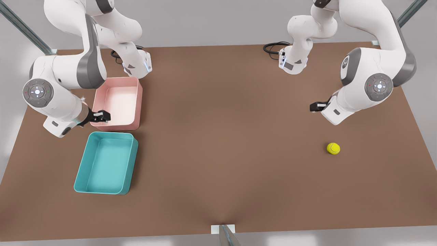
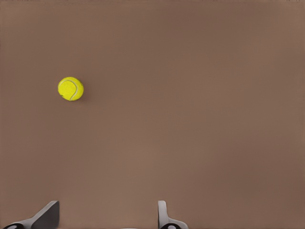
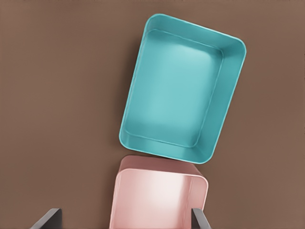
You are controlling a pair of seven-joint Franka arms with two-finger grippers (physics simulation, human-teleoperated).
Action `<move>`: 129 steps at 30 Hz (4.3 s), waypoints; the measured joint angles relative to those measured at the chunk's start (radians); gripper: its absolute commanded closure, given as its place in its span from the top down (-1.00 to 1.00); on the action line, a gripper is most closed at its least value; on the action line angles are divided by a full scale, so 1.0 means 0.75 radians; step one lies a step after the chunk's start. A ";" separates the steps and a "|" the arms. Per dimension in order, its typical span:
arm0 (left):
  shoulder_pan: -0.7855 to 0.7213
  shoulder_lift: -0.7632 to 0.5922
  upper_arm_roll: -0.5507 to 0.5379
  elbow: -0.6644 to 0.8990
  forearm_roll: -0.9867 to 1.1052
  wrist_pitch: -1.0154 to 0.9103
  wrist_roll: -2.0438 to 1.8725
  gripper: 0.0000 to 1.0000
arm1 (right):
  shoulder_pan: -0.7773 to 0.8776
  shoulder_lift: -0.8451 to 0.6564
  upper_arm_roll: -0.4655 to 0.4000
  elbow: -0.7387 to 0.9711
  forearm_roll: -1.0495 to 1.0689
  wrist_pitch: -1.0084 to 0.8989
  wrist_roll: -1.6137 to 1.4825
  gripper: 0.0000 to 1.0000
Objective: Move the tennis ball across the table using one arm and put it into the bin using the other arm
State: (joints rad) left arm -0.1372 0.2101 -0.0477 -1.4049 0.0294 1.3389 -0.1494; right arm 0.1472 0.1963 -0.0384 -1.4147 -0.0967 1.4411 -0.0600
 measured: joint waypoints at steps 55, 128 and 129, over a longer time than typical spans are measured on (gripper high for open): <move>0.414 0.610 0.239 -0.485 0.014 1.254 2.510 -0.57 | 0.019 0.073 -0.020 -0.023 0.063 0.136 0.048 1.00; -0.057 0.199 -0.065 0.275 -0.116 -0.215 -0.468 1.00 | 0.819 0.657 -0.006 -0.343 0.263 1.054 1.080 1.00; -0.057 0.200 -0.065 0.275 -0.116 -0.216 -0.475 1.00 | 0.825 0.664 -0.006 -0.346 0.263 1.056 1.084 1.00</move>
State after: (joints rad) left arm -0.1800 0.3599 -0.0966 -1.1989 -0.0572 1.1770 -0.5053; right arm 0.7662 0.6940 -0.0429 -1.6742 0.1006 2.2332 0.7529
